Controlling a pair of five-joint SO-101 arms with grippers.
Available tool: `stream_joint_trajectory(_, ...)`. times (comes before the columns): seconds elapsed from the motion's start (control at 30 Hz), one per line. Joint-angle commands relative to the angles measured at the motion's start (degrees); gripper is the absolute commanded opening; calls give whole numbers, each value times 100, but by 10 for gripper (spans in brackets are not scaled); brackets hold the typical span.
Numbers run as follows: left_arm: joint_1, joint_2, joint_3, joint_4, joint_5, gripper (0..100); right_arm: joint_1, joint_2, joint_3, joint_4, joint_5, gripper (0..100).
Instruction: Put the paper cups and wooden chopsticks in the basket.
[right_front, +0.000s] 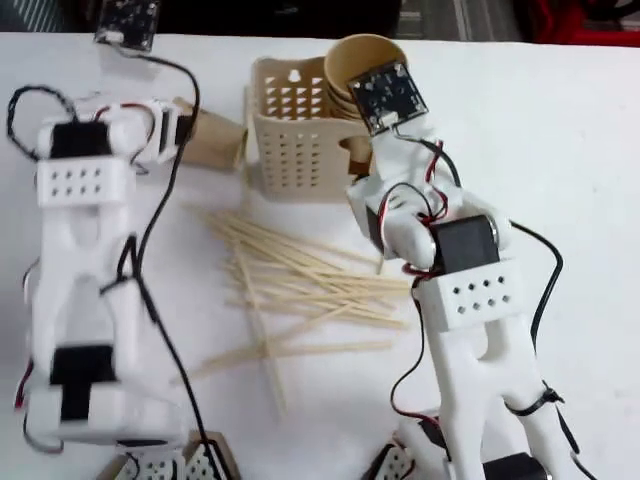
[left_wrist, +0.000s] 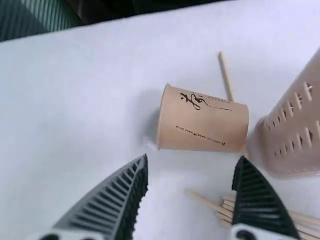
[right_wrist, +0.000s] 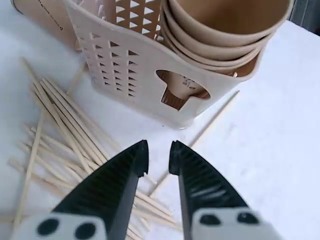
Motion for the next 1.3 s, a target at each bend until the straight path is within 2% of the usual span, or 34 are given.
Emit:
stream_joint_trajectory(0.0, -31, 857, -1240, 325, 26, 276, -31, -154, 88, 40, -35, 78)
stream_joint_trajectory(0.4, -48, 4040, -4888, 1407, 18, 276, 4, -251, 484, 48, -35, 77)
stream_joint_trajectory(0.73, -31, 5666, -7481, 2338, -220, 276, -22, -1587, 1222, -127, -35, 77)
stream_joint_trajectory(1.0, 259, 6167, -7868, 2963, -703, 268, -13, -1912, 1934, -884, -35, 77)
stream_joint_trajectory(1.27, 356, 6158, -8114, 3270, -703, 83, 13, -1912, 1952, -901, -35, 77)
